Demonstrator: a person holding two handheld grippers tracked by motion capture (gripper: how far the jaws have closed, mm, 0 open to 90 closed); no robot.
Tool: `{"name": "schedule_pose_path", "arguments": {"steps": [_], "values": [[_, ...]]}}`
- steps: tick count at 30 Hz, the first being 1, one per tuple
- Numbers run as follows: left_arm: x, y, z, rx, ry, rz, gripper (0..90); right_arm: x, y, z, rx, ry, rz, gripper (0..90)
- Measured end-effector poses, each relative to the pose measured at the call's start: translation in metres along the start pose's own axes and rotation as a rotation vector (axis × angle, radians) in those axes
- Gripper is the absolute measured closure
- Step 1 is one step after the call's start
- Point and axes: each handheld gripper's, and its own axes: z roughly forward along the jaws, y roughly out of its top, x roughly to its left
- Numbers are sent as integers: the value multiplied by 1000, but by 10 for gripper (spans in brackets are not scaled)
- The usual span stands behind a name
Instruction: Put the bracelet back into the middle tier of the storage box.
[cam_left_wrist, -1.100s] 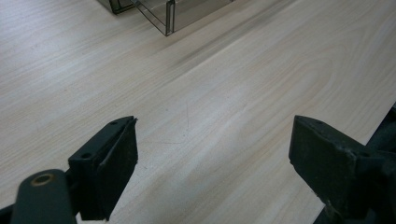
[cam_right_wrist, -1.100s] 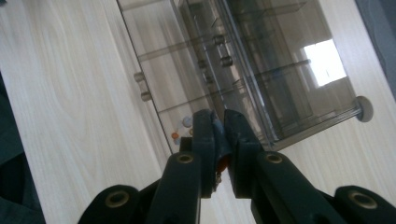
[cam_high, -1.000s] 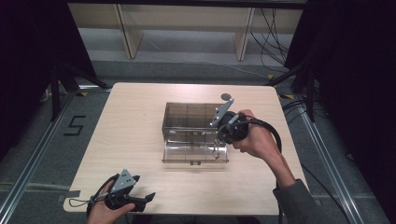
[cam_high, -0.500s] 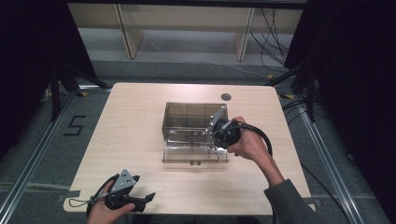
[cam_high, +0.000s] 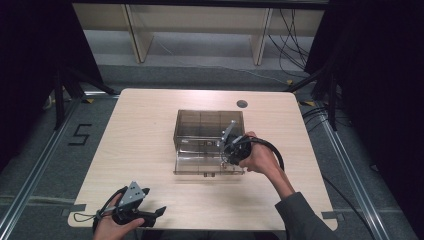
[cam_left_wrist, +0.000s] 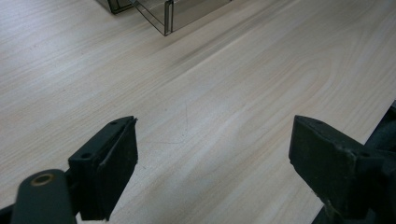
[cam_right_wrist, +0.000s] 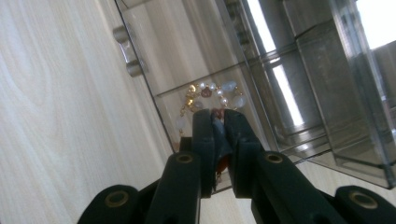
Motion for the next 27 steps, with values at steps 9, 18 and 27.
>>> {"name": "schedule_pose_path", "arguments": {"steps": [9,18,27], "values": [[0,0,0,-9,11,7,153,-4,-4,17,19,14,7,837],[0,0,0,2,-1,-1,153,-8,-5,29,25,22,34,765],[1,0,0,-5,6,23,153,-11,-8,11,-31,-24,71,607]]}}
